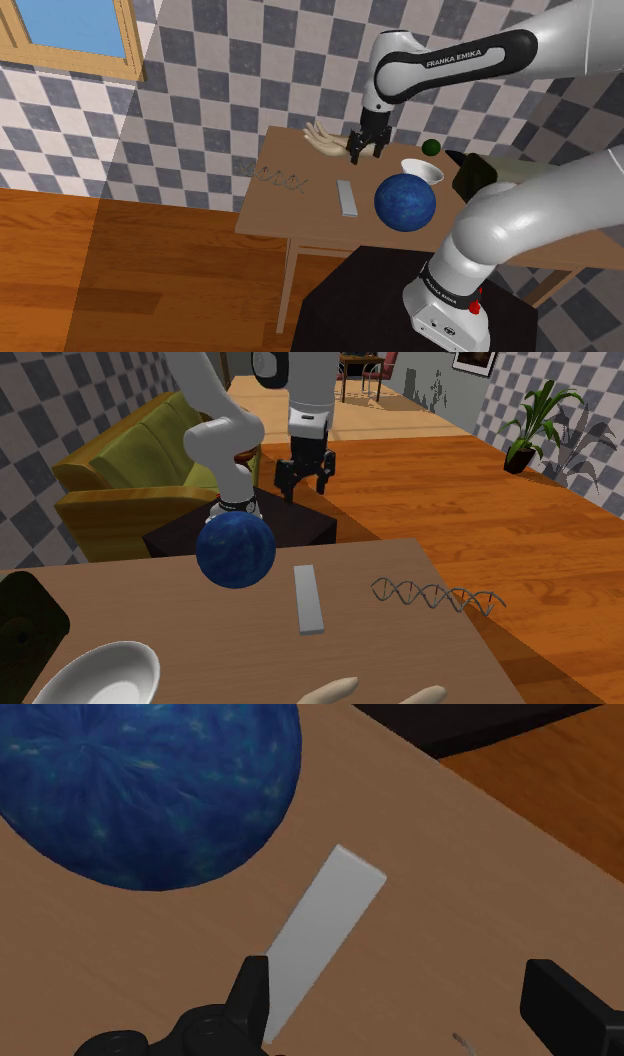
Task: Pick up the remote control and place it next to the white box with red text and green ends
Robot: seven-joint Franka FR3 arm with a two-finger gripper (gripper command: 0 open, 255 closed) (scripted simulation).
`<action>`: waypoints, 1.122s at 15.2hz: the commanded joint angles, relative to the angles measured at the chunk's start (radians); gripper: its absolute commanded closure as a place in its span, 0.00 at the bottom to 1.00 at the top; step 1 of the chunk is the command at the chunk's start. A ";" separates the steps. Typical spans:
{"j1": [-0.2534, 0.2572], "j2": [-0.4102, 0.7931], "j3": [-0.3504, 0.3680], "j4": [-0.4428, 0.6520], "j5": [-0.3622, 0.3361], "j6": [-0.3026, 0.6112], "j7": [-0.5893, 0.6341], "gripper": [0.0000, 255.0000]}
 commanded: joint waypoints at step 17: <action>-0.098 0.623 -0.101 0.009 0.085 0.665 0.139 0.00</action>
